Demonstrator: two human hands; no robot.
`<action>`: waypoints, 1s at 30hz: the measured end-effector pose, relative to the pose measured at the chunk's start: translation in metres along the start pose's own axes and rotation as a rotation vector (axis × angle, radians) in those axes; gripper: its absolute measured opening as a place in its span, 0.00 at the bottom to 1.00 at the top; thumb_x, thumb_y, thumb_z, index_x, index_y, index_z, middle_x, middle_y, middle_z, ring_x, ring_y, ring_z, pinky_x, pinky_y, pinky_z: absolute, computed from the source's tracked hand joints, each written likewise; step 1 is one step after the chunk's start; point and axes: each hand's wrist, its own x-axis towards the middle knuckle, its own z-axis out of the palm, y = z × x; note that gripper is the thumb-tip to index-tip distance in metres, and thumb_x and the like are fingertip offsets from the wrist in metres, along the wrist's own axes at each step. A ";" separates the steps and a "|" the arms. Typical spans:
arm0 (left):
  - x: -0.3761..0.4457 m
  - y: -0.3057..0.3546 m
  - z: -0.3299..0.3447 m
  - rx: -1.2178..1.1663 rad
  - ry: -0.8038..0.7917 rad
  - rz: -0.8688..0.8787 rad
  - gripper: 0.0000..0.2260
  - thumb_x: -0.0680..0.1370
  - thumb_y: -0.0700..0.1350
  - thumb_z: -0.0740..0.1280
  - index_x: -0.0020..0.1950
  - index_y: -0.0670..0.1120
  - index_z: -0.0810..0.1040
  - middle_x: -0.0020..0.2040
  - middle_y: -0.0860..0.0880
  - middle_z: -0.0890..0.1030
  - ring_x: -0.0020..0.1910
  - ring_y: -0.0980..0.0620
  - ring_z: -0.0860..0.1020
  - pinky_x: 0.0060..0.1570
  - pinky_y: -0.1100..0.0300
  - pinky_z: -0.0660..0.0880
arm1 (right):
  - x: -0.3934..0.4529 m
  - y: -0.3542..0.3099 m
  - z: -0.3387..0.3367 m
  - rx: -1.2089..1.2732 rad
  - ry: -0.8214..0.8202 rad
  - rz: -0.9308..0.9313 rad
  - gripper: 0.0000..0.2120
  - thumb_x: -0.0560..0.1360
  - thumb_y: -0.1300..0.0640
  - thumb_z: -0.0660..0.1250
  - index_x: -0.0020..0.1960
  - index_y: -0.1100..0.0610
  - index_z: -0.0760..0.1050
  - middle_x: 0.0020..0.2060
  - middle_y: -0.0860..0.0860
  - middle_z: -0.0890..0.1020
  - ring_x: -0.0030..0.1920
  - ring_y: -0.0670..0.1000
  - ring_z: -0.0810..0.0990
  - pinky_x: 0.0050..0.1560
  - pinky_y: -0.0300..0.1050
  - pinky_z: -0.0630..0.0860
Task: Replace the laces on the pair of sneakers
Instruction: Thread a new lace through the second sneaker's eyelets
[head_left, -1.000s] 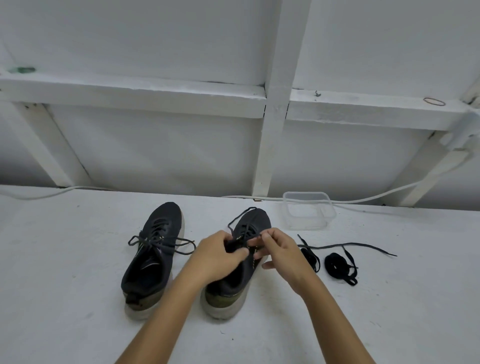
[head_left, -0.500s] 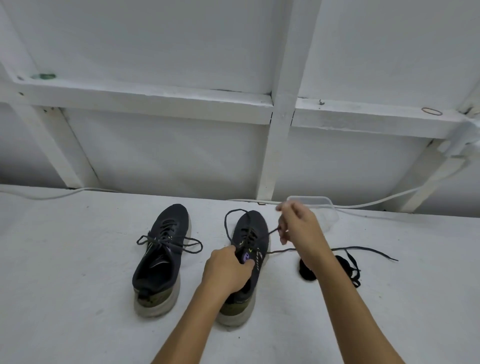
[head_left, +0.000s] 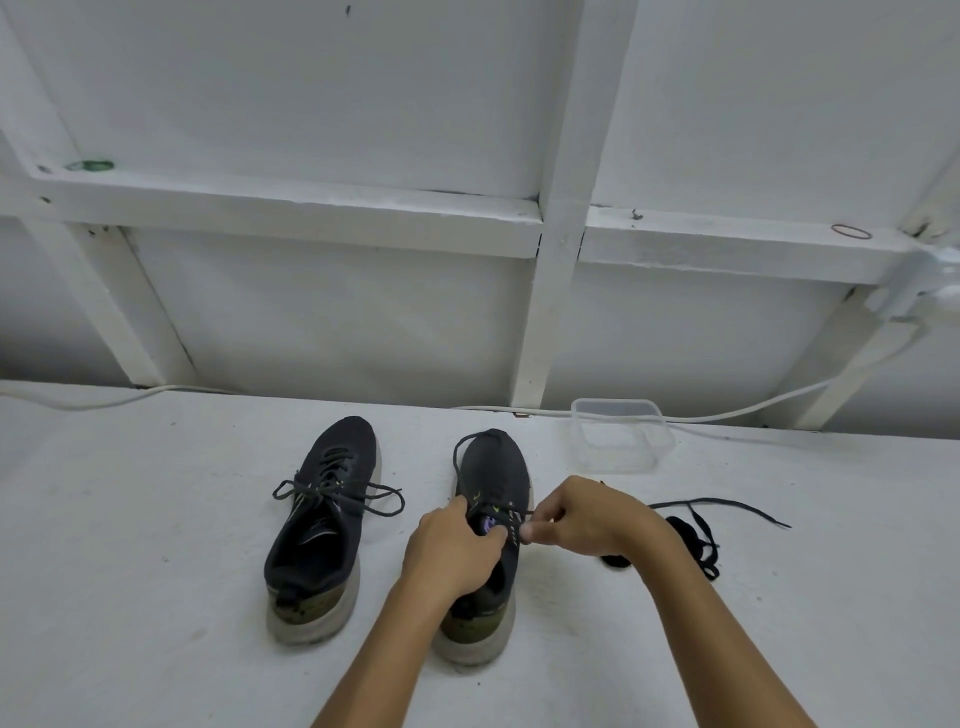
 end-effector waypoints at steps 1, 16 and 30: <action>0.000 0.000 0.000 0.002 0.000 0.001 0.15 0.78 0.58 0.66 0.59 0.50 0.75 0.56 0.48 0.78 0.53 0.47 0.77 0.53 0.54 0.77 | -0.002 0.001 -0.002 0.009 0.003 -0.024 0.10 0.77 0.39 0.69 0.42 0.41 0.85 0.40 0.41 0.85 0.41 0.42 0.80 0.44 0.41 0.76; 0.001 -0.003 0.002 -0.064 -0.021 -0.037 0.09 0.78 0.55 0.65 0.52 0.52 0.78 0.48 0.51 0.78 0.46 0.50 0.77 0.44 0.59 0.73 | 0.002 -0.017 -0.001 0.871 0.478 -0.157 0.21 0.78 0.41 0.68 0.36 0.53 0.66 0.27 0.47 0.70 0.29 0.48 0.79 0.38 0.48 0.77; 0.000 -0.002 0.000 -0.030 -0.039 -0.033 0.16 0.79 0.55 0.63 0.65 0.51 0.76 0.59 0.47 0.79 0.54 0.47 0.77 0.54 0.56 0.77 | 0.003 0.003 0.003 -0.112 0.122 -0.001 0.12 0.79 0.48 0.69 0.40 0.52 0.80 0.35 0.48 0.81 0.34 0.47 0.75 0.34 0.39 0.70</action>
